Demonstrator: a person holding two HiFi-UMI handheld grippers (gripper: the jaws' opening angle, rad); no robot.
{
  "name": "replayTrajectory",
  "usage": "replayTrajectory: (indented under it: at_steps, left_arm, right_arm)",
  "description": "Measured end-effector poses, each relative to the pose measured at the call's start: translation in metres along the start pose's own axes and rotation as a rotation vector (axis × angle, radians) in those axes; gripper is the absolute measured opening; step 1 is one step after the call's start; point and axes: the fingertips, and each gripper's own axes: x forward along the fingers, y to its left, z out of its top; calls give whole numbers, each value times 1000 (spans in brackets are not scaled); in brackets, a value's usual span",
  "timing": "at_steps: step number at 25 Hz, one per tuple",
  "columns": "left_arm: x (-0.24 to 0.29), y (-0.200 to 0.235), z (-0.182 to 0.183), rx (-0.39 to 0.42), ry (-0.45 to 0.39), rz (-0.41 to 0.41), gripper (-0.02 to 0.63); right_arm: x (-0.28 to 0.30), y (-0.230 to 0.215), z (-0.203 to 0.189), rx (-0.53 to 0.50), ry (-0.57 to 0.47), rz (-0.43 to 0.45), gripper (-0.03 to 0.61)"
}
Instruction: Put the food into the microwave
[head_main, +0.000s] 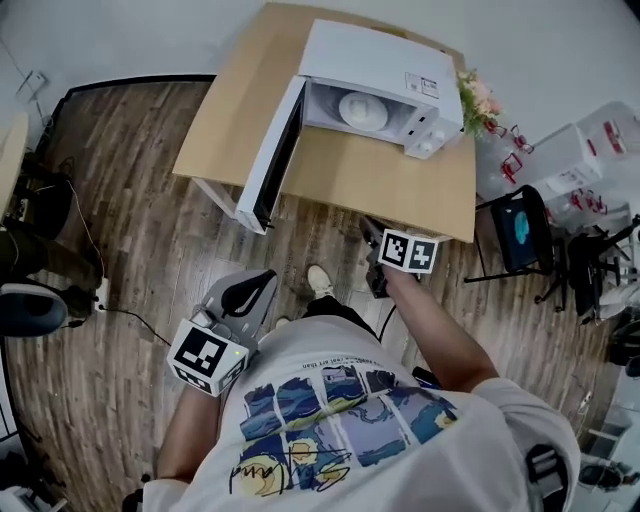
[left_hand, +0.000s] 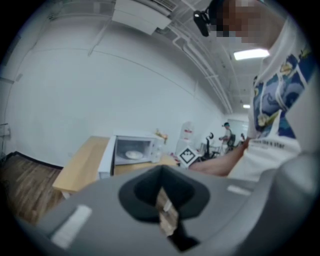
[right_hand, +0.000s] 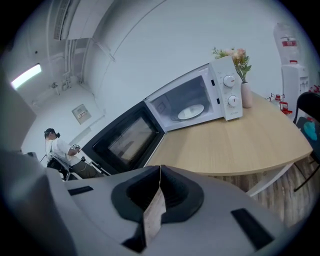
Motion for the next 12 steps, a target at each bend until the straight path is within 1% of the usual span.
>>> replayTrajectory:
  at_steps: [2,8,12]
  left_arm:
    - [-10,-8,-8,-5,-3,-10,8]
    - [-26,-27,-37,-36,11,-47,8]
    - [-31,-40,-47,-34,18,-77,8]
  right_arm:
    - [-16,11,-13,-37,-4,9,8]
    - [-64,51,-44,-102,-33,83,6]
    - [-91,76,-66,-173,-32,127,6]
